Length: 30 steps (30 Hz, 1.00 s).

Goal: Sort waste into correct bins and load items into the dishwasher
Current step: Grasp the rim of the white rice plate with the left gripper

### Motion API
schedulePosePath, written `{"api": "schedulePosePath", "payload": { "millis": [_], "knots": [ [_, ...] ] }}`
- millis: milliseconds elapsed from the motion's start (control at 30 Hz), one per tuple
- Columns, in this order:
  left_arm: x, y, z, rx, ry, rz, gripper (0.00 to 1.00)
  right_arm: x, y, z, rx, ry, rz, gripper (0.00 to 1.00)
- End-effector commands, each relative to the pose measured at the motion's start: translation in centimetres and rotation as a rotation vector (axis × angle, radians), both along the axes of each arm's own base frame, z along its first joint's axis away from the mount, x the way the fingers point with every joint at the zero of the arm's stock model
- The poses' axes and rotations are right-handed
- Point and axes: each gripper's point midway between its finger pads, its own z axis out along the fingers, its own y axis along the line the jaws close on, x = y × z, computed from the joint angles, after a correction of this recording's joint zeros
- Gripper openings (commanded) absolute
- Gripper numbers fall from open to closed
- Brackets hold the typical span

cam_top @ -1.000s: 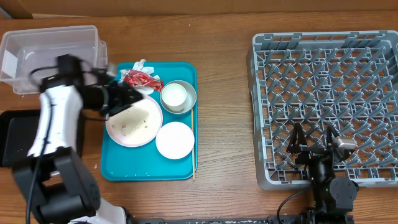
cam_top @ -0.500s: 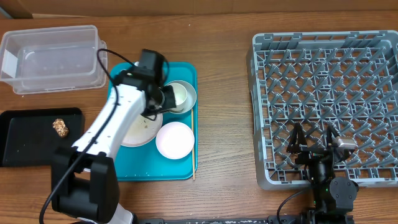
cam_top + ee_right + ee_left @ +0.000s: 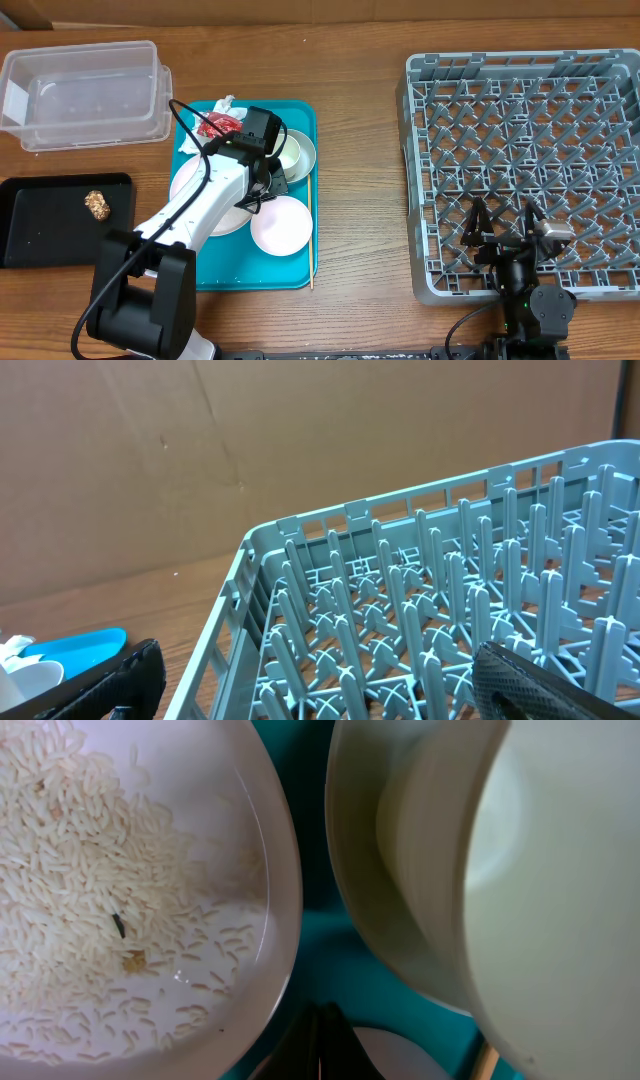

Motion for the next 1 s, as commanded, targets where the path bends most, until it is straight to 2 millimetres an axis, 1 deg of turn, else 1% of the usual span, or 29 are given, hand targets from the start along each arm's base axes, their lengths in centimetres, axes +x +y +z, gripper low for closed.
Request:
{"api": "schedulePosePath", "payload": {
  "millis": [0,67,200,300,367,433,533,567,600,633,667,733,800,867,967],
  "knots": [
    [-1.0,-0.3,-0.8,-0.025,0.037,0.007,0.04,0.0,-0.2,-0.2,-0.005,-0.004,-0.009,1.00],
    [-1.7,-0.8,-1.1,-0.053,0.070,0.001,0.04,0.0,-0.2,-0.2,-0.005,-0.004,-0.009,1.00],
    [-2.8,-0.4,-1.2,-0.032,0.111,-0.034,0.04,0.0,-0.2,-0.2,-0.005,-0.004,-0.009,1.00],
    [-4.3,-0.1,-1.3,-0.027,0.173,-0.046,0.04,0.0,-0.2,-0.2,-0.005,-0.004,-0.009,1.00],
    [-4.9,0.1,-1.4,-0.021,0.197,-0.046,0.04,0.0,-0.2,-0.2,-0.005,-0.004,-0.009,1.00],
    [-4.6,0.1,-1.3,-0.018,0.188,-0.048,0.04,0.0,-0.2,-0.2,-0.005,-0.004,-0.009,1.00],
    [-3.5,0.7,-1.0,-0.001,0.142,-0.033,0.04,0.0,-0.2,-0.2,-0.005,-0.004,-0.009,1.00],
    [-2.9,1.0,-1.0,0.006,0.120,-0.025,0.07,0.0,-0.2,-0.2,-0.005,-0.004,-0.009,1.00],
    [-2.1,2.0,-0.9,0.042,0.090,-0.005,0.25,0.0,-0.2,-0.2,-0.005,-0.004,-0.009,1.00],
    [-1.8,2.7,-0.8,0.065,0.078,0.009,0.33,0.0,-0.2,-0.2,-0.004,-0.004,-0.009,1.00],
    [-1.5,3.3,-0.8,0.082,0.068,0.022,0.37,0.0,-0.2,-0.2,-0.005,-0.004,-0.009,1.00],
    [-1.1,4.5,-0.8,0.092,0.063,0.012,0.39,0.0,-0.2,-0.2,-0.004,-0.004,-0.009,1.00],
    [-1.1,5.2,-0.8,0.098,0.067,-0.007,0.41,0.0,-0.2,-0.2,-0.005,-0.004,-0.009,1.00],
    [-1.3,5.1,-1.1,0.071,0.076,-0.030,0.42,0.0,-0.2,-0.2,-0.005,-0.004,-0.009,1.00],
    [-1.9,3.9,-2.0,0.013,0.086,-0.112,0.41,0.0,-0.2,-0.2,-0.005,-0.004,-0.009,1.00]
  ]
}}
